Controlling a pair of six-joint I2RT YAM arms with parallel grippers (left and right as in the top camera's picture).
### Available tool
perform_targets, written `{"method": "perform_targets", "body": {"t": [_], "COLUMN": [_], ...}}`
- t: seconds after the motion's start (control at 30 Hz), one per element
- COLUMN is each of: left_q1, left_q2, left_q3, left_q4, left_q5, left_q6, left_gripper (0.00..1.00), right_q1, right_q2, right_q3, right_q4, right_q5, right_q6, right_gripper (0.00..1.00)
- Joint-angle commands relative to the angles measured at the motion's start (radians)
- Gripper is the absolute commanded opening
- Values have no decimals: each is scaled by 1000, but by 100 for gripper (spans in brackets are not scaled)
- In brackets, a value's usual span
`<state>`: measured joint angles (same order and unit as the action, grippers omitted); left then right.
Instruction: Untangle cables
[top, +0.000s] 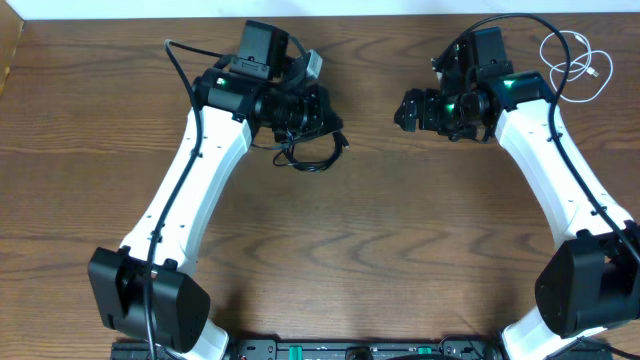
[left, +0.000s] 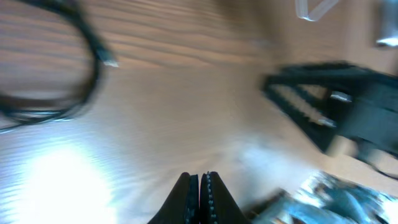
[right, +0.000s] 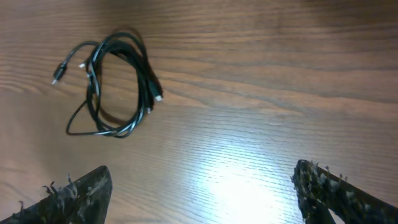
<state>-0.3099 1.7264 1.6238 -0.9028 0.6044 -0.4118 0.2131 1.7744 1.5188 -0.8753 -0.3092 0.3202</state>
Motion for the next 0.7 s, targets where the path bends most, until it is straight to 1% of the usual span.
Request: {"method": "perform_targets", "body": {"t": [0.0,0.03,0.07,0.13,0.17,0.2,0.23,0.27,0.33,0.4,0.47,0.67], "left_q1": [25,32,41,60,67,75,81,90,101,105,106,103], "left_q2": [6,9,18,53,68,90,108,134,185,226,268,384], "left_q3": [3,3,3,3,3,3,3,3,3,3,3,3], "left_q4": [6,18,37,77,88,98,102,108,112,121,138,242], "left_q5": [-338,-383,-412,-413,-411,-411,-410,-402,-344,-307,-291,-280], "left_q6": [39,60,112,235,272,301,320,352,454,509,537,539], "left_gripper": [8,8,8,17,17,24,26,27,27,27,27,27], "right_q1": [-24,-30,-35,-37,-34,-32,-32,-32,-32,-32,-31,-14], "right_q2": [-5,-5,-5,-5,-5,-5,-5,-5,-5,-5,-5,-5], "right_q3": [4,4,4,4,4,4,4,4,4,4,4,4], "right_q4": [-13,-18,-22,-27,-27,-27,-27,-31,-39,-43,-46,-50], "right_q5": [50,53,55,66,71,72,71,71,71,71,71,72], "right_q6": [-22,-23,-23,-23,-23,-23,-23,-23,-23,-23,-23,-23], "right_gripper": [89,89,89,89,89,89,89,89,89,89,89,88]}}
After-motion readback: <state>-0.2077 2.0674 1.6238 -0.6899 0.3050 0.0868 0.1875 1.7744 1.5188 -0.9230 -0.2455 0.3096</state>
